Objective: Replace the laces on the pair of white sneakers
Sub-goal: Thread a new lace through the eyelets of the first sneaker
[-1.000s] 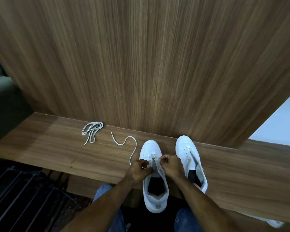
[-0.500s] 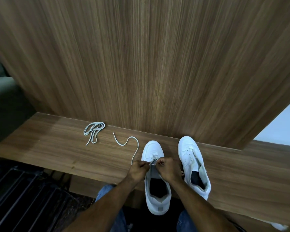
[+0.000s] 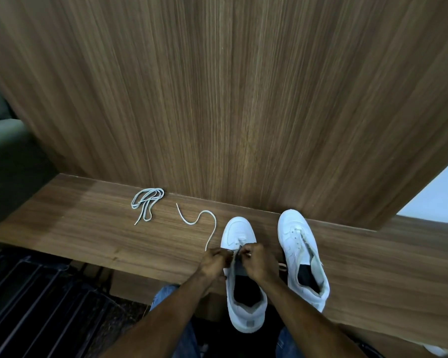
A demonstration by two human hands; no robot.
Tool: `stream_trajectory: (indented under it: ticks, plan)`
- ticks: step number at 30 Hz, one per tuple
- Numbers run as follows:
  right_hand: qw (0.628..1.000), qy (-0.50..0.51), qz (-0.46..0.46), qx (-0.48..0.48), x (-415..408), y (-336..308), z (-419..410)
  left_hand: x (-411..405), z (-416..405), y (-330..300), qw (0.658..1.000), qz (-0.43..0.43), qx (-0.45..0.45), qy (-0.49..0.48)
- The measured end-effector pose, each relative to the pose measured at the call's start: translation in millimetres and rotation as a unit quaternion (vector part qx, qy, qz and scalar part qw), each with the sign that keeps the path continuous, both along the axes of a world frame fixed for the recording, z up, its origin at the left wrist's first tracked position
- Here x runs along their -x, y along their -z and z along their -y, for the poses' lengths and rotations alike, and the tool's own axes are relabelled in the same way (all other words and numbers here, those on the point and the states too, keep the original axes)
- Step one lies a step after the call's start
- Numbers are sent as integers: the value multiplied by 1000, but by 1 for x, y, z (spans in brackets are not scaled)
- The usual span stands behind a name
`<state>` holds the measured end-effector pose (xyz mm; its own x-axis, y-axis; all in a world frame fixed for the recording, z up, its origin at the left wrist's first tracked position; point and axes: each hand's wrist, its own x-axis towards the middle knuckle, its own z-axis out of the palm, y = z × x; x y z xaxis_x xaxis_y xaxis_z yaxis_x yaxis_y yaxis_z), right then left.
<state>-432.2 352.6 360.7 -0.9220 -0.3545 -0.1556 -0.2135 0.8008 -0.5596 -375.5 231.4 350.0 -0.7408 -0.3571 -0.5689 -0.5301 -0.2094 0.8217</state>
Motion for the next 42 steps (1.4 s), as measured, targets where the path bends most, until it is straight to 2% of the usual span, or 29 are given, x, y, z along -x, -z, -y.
stream_trajectory:
  ticks: [3, 6, 11, 15, 17, 19, 21, 22, 23, 25, 27, 30, 33, 36, 38, 40, 42]
  plan:
    - [1000, -26, -3, -7, 1, -1, -3, 5, 3, 4, 999, 21, 30, 27]
    - [999, -52, 3, -6, 0, -4, -7, 12, 4, 2, 996, 3, 78, 50]
    - [994, -76, -68, -26, -3, -10, -23, 18, 16, -6, 993, -17, 96, 59]
    - [995, -50, -80, -20, -1, -14, -31, 25, 29, -37, 994, -70, -13, -80]
    - [994, -48, -98, -28, -1, -14, -32, 32, 45, -55, 973, -132, -70, -179]
    - [994, -31, -95, -37, -2, -15, -34, 37, 64, -71, 936, -180, -144, -267]
    - [996, -15, -74, -43, -3, -12, -37, 39, 73, -79, 910, -197, -169, -325]
    - [997, -11, -64, -45, -3, -11, -37, 38, 72, -79, 908, -191, -163, -336]
    - [997, -9, -58, -43, -4, -9, -37, 36, 68, -76, 914, -175, -153, -334]
    - [998, -6, -56, -35, -6, -8, -36, 27, 54, -59, 946, -115, -117, -280]
    - [998, -3, -53, -32, -7, -9, -34, 13, 37, -36, 981, -28, -92, -169]
    - [999, 4, -38, -20, -6, -10, -34, -3, 11, -19, 995, 58, -69, -31]
    - [999, 15, -26, -15, -7, -12, -33, -1, -5, -16, 998, 45, -44, -8]
    - [999, 26, -15, -14, -9, -13, -33, 14, -8, -19, 998, 46, 21, 26]
    - [1000, 28, -6, -7, -9, -12, -33, 23, -5, -23, 997, 53, 7, 54]
    - [1000, 22, -1, 4, -9, -10, -33, 31, 1, -26, 999, 23, -37, 16]
    - [1000, 25, -2, 2, -8, -10, -34, 37, 8, -33, 994, -37, -55, -89]
